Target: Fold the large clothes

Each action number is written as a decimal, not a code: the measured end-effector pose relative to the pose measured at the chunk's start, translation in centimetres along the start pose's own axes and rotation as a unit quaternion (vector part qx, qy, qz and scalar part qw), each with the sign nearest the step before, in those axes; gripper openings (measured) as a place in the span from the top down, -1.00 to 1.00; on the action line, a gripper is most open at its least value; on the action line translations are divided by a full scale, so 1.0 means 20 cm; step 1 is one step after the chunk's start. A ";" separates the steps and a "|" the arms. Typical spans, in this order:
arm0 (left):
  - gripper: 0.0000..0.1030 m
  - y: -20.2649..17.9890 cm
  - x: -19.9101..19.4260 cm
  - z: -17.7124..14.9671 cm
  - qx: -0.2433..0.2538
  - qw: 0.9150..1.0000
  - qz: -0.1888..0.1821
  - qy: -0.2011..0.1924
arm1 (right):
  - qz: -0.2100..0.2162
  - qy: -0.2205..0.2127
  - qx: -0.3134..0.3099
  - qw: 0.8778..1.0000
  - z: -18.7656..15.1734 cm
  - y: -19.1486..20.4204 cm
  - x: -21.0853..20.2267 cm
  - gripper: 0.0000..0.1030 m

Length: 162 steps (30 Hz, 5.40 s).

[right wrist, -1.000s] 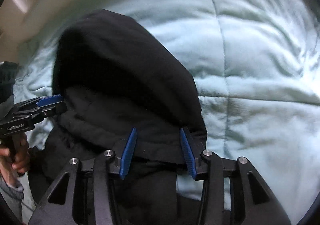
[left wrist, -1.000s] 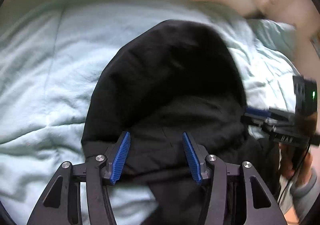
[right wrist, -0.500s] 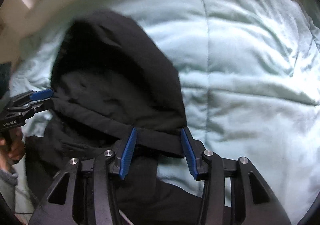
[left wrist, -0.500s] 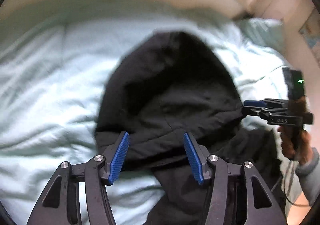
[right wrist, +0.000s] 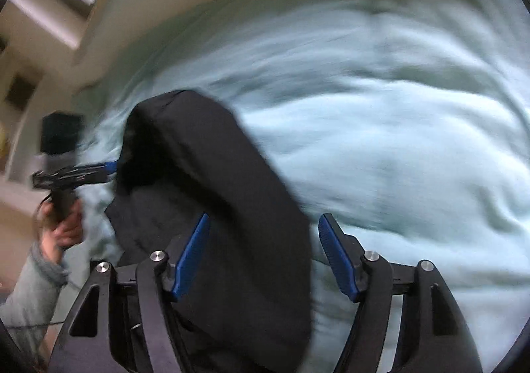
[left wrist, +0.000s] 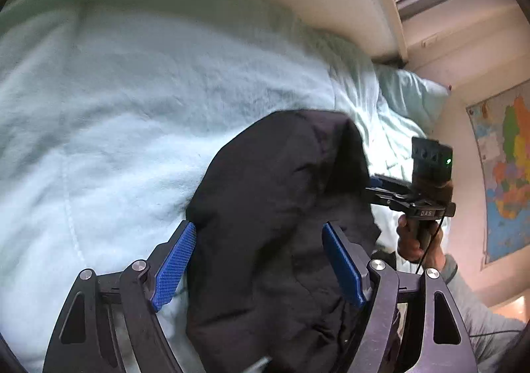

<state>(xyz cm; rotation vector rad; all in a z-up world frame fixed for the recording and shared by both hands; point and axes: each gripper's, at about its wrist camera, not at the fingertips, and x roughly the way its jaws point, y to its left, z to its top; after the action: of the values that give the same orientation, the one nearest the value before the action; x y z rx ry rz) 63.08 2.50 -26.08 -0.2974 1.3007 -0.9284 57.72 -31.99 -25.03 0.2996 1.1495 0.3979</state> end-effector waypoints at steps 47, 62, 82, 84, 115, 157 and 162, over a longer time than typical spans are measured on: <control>0.41 -1.37 -0.74 -1.76 0.104 0.976 0.160 -0.102 | -0.189 -0.093 -0.079 0.974 -1.60 1.03 -1.23 0.02; 0.13 -0.88 0.02 -1.84 -0.034 0.994 0.075 0.078 | -0.142 0.140 0.004 0.980 -1.90 0.96 -0.18 0.03; 0.20 -0.91 0.04 -2.07 -0.085 0.994 0.052 0.046 | -0.137 0.067 0.000 0.988 -2.00 0.95 -0.29 0.03; 0.20 -0.97 -0.06 -2.11 -0.071 0.994 0.068 0.039 | -0.120 0.065 0.012 0.990 -2.02 0.94 -0.38 0.03; 0.25 -0.82 -0.89 -3.50 -0.257 0.961 0.097 -0.041 | -0.198 0.078 0.214 0.953 -3.11 0.51 -1.28 -0.08; 0.82 -1.04 -1.03 -3.29 -0.261 0.952 0.043 -0.153 | -0.017 0.016 0.188 0.982 -3.02 0.74 -1.51 0.75; 0.81 -1.09 -1.16 -3.09 -0.243 0.947 0.024 -0.208 | 0.010 -0.032 0.186 0.982 -2.76 0.70 -1.66 0.76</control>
<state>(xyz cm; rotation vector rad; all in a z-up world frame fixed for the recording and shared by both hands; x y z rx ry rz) -1.67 24.23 -13.45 -0.7979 1.1182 -0.4537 -7.04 -33.08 -12.94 0.6458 1.1559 0.1868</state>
